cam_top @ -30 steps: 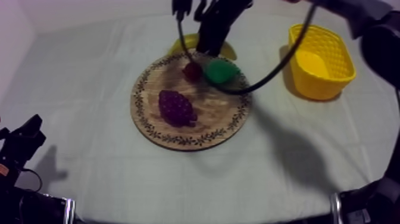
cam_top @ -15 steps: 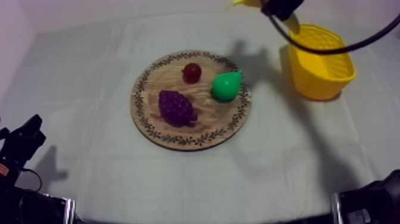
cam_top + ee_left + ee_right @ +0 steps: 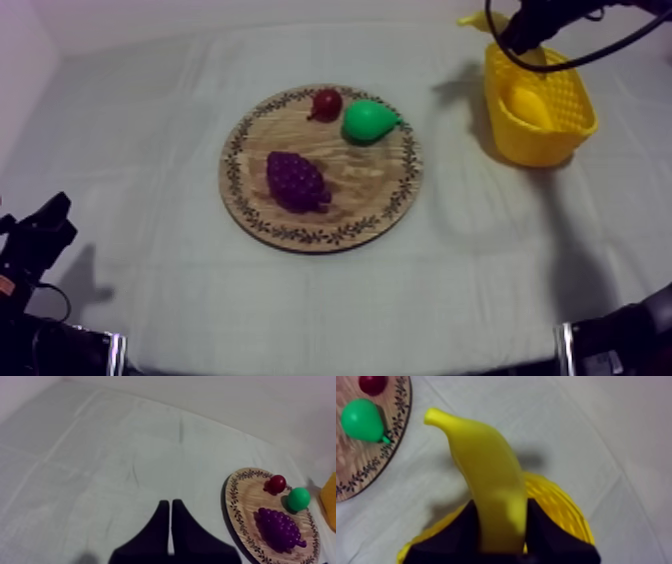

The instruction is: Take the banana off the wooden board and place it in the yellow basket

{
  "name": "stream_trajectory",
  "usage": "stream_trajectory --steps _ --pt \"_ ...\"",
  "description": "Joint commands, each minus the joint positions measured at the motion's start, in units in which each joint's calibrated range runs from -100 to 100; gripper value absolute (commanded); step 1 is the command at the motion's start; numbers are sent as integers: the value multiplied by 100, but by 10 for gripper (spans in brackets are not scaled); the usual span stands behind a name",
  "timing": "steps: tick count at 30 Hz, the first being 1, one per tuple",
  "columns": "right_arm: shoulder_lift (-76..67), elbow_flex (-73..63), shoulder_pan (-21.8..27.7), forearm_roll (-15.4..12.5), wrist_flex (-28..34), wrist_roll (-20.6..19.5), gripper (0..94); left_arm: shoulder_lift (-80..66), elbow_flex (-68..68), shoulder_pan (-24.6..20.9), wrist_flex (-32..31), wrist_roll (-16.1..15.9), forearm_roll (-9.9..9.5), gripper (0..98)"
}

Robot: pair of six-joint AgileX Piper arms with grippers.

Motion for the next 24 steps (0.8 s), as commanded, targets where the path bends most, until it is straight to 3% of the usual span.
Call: stream_trajectory --steps 1,7,17,24 --pt "74 41 65 3 -88 -20 190 -1 1 1 -1 0 -2 1" --pt "251 254 236 41 -405 -92 253 -1 1 1 -1 1 -2 1" --pt "299 731 331 188 -817 -350 590 -1 1 1 -1 2 -2 1" --pt "-365 1309 321 213 -990 -438 625 -1 1 1 -1 1 -2 1"
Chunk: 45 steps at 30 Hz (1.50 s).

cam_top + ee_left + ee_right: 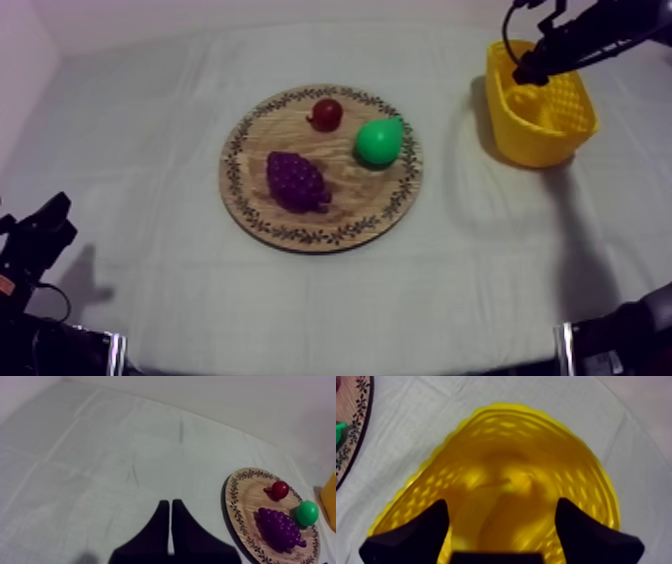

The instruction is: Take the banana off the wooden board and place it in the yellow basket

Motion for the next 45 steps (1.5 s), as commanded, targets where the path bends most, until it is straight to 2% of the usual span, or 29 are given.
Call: stream_trajectory --steps 1,5,9,14,19,22,26,31,39,45 --pt "-425 282 -26 12 -48 -65 622 -1 1 1 -1 2 -2 1" --pt "-1379 840 -137 73 -109 -346 591 -1 1 1 -1 1 -2 1" --pt "-2601 1539 -347 245 -147 -793 514 -1 1 1 -1 1 -2 1" --pt "-4197 2525 -820 739 -156 -1520 415 -1 1 1 -1 0 -2 1" --pt "-5713 3302 -1365 1323 207 -2264 325 -1 1 1 -1 1 -2 1" --pt "-6371 3621 -1492 1533 500 -2541 257 -1 1 1 -1 1 -2 1" --pt "-7113 4257 -1437 1721 470 -2717 161 -1 1 1 -1 0 -2 1" --pt "-7993 5228 -1234 1743 46 -2708 98 -1 1 1 -1 1 -2 1" --pt "-9305 6468 -684 1092 -499 -2222 14 -1 1 1 -1 2 -2 1" --pt "-9872 7249 -383 1004 -924 -2114 7 -1 1 1 -1 2 -2 1"
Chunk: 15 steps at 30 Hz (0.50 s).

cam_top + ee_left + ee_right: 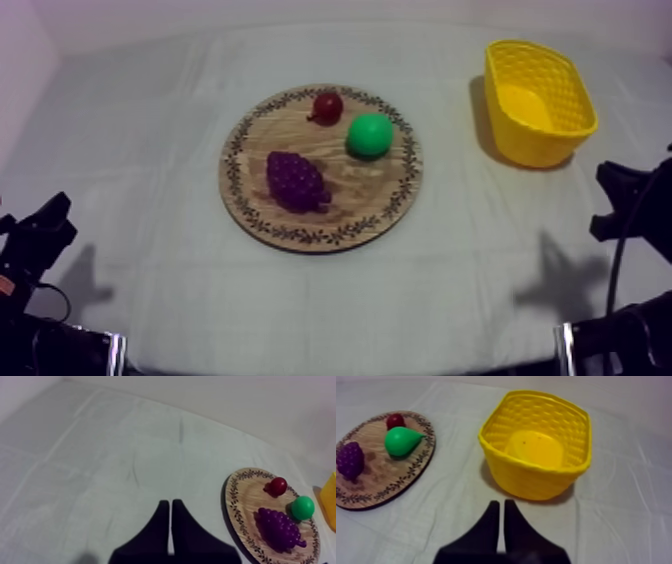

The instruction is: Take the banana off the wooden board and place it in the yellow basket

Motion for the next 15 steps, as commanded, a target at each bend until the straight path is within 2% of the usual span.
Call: stream_trajectory --steps 1,7,15 --pt "-234 364 115 -11 -144 15 6 -1 1 1 -1 -1 -2 1" --pt "-686 775 268 116 -361 -180 6 -1 1 1 -1 -2 -2 1" --pt "-1065 833 405 266 67 -683 6 -1 1 1 -1 -2 -2 1"
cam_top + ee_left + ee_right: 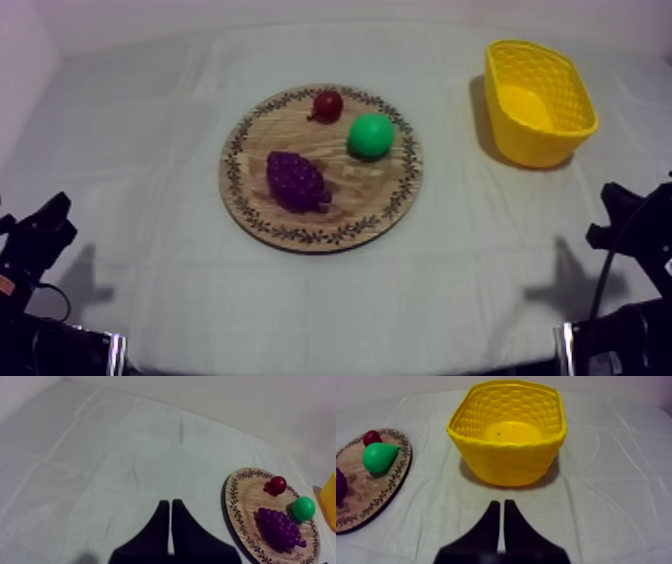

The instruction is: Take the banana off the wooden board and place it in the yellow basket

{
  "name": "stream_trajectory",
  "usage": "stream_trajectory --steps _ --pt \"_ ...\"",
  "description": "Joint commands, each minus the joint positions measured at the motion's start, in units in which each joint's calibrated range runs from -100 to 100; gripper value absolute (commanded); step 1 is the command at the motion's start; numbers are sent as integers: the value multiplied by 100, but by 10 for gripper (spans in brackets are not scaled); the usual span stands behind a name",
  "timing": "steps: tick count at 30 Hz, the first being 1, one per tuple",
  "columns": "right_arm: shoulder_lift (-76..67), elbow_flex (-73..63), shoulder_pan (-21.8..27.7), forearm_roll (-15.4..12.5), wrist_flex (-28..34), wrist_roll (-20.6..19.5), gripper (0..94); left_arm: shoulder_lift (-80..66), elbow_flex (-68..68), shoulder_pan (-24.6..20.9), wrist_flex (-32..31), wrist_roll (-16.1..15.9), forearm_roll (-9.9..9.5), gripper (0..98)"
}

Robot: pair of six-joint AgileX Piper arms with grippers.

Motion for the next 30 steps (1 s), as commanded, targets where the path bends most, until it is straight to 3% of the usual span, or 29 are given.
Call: stream_trajectory --steps 1,15,30 --pt "-19 4 13 36 71 -148 6 -1 1 1 -1 -3 -2 1" --pt "-47 6 96 78 192 817 6 -1 1 1 -1 -1 -2 1" --pt "-47 6 102 79 194 893 6 -1 1 1 -1 -1 -2 1"
